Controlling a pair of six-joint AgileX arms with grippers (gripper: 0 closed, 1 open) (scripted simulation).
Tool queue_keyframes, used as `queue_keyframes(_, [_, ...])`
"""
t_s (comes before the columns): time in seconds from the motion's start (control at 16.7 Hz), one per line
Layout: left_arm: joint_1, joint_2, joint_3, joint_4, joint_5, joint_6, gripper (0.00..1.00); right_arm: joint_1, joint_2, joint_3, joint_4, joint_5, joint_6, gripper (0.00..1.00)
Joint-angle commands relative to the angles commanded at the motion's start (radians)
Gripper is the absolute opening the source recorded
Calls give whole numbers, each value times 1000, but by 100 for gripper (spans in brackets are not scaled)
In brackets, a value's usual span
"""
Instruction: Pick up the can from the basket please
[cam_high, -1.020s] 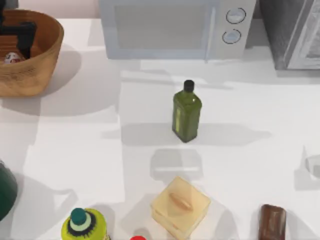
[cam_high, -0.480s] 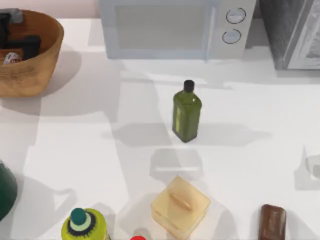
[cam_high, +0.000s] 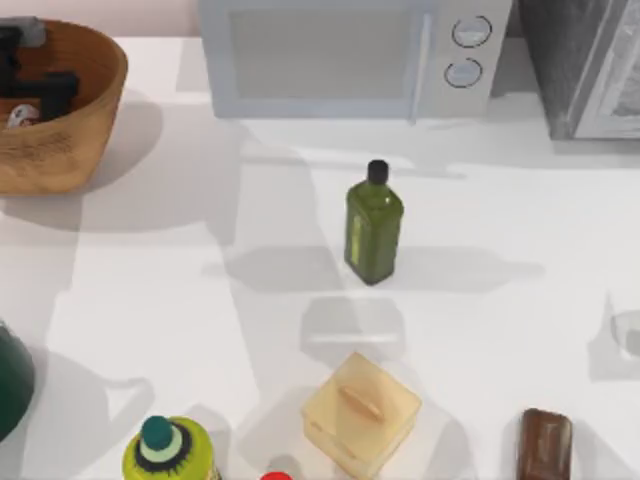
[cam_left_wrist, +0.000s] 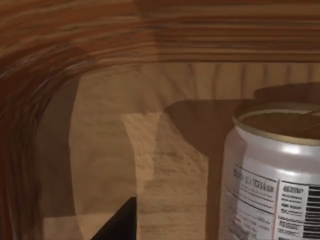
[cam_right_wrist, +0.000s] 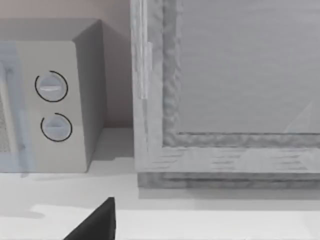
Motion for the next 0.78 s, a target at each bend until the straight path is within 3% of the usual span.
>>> queue_keyframes(0.54, [0,0,0,0,0,0,2,0,0,0,0,0,0,100])
queue_keyframes(0.78, [0,0,0,0,0,0,0,0,0,0,0,0,0,100])
